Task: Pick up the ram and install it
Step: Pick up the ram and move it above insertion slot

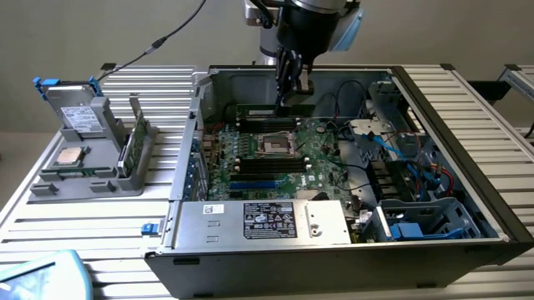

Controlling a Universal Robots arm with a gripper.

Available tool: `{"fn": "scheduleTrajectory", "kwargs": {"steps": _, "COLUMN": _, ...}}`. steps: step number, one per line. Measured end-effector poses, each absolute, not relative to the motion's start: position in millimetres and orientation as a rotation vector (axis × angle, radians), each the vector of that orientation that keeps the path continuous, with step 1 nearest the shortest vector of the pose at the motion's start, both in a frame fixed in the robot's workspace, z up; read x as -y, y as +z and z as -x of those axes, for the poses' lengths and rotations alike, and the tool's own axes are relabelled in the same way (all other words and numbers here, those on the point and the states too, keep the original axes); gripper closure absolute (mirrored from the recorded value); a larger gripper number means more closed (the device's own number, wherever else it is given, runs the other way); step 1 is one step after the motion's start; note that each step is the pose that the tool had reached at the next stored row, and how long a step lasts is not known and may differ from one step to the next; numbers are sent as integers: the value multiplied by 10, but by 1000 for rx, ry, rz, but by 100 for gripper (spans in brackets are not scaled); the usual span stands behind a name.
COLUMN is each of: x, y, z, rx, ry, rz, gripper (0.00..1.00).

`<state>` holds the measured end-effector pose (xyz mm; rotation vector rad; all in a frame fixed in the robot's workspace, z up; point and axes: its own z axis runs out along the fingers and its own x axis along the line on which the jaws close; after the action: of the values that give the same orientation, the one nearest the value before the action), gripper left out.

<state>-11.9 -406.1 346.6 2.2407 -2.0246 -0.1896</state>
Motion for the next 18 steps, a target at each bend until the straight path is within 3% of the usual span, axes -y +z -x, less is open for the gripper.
{"fn": "scheduleTrajectory", "kwargs": {"steps": 18, "x": 3984, "y": 3221, "z": 109, "rx": 2080, "ry": -175, "rz": -2195, "gripper": 86}}
